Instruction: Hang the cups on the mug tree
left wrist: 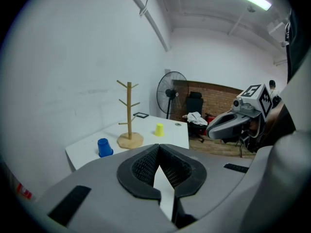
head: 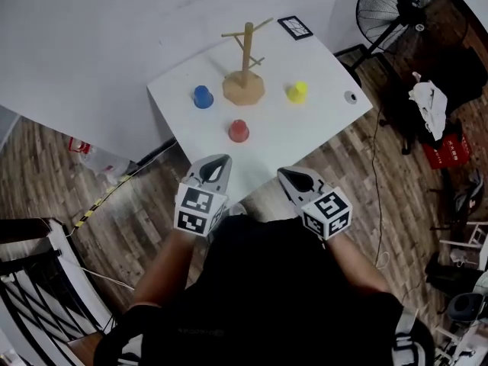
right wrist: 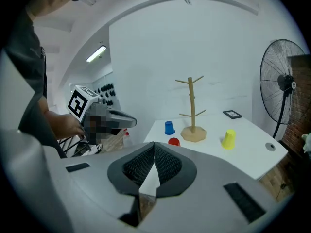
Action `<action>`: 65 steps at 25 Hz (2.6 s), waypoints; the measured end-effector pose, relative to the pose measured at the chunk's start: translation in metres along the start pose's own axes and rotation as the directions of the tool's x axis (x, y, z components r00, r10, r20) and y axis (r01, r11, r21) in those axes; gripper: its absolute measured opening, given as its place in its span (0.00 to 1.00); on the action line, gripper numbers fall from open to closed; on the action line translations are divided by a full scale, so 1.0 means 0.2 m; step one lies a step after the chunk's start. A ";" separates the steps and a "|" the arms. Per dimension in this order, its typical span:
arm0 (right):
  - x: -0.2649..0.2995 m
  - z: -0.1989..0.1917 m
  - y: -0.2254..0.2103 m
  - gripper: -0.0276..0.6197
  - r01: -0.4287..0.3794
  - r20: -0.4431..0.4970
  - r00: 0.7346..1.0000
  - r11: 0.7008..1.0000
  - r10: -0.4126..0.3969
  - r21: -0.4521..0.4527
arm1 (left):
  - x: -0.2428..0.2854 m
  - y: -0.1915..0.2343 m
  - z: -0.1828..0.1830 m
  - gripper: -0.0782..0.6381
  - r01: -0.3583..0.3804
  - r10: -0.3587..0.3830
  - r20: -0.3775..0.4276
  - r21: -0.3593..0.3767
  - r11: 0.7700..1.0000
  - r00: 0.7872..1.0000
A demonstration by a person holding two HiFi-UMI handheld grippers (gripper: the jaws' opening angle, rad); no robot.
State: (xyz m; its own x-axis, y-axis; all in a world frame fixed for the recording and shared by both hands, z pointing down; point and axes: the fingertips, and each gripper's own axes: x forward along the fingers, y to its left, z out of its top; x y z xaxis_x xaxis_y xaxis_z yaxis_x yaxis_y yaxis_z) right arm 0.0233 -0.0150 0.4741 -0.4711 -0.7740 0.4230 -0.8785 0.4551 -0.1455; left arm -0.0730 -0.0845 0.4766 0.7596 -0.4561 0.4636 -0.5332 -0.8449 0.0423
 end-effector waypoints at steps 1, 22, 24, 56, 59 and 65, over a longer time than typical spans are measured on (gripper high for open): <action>0.03 0.01 0.00 0.05 -0.003 -0.005 1.000 1.000 0.003 -0.002 | 0.02 0.04 -0.02 0.13 -0.004 0.004 -0.016 0.000 1.000 1.000; 0.70 0.02 -0.27 0.08 -0.073 -0.194 0.981 0.939 0.007 -0.337 | -0.03 0.26 -0.15 0.13 -0.164 0.157 -0.070 -0.107 0.981 0.985; 0.78 -0.01 -0.29 0.15 -0.119 -0.234 0.971 0.931 0.037 -0.346 | -0.05 0.26 -0.17 0.13 -0.209 0.199 -0.080 -0.139 0.968 0.977; 0.99 -0.14 -0.40 0.39 -0.377 -0.403 0.880 0.886 0.252 -0.269 | 0.03 0.23 -0.10 0.13 -0.396 0.368 -0.165 -0.203 0.895 0.915; 0.91 -0.06 -0.42 0.39 -0.355 -0.347 0.902 0.899 0.258 -0.256 | 0.07 0.25 -0.08 0.13 -0.376 0.349 -0.165 -0.185 0.908 0.923; 0.76 0.11 -0.52 0.39 -0.260 -0.200 0.955 0.944 0.220 -0.205 | 0.14 0.27 -0.01 0.13 -0.338 0.316 -0.154 -0.151 0.929 0.936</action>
State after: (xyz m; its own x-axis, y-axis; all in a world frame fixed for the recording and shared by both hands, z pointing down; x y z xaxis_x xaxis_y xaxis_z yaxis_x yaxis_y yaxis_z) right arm 0.0414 -0.1890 0.5343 -0.6271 -0.5512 0.5505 -0.6900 0.7210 -0.0641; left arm -0.0818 -0.1421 0.4944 0.4853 -0.6508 0.5839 -0.8084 -0.5884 0.0160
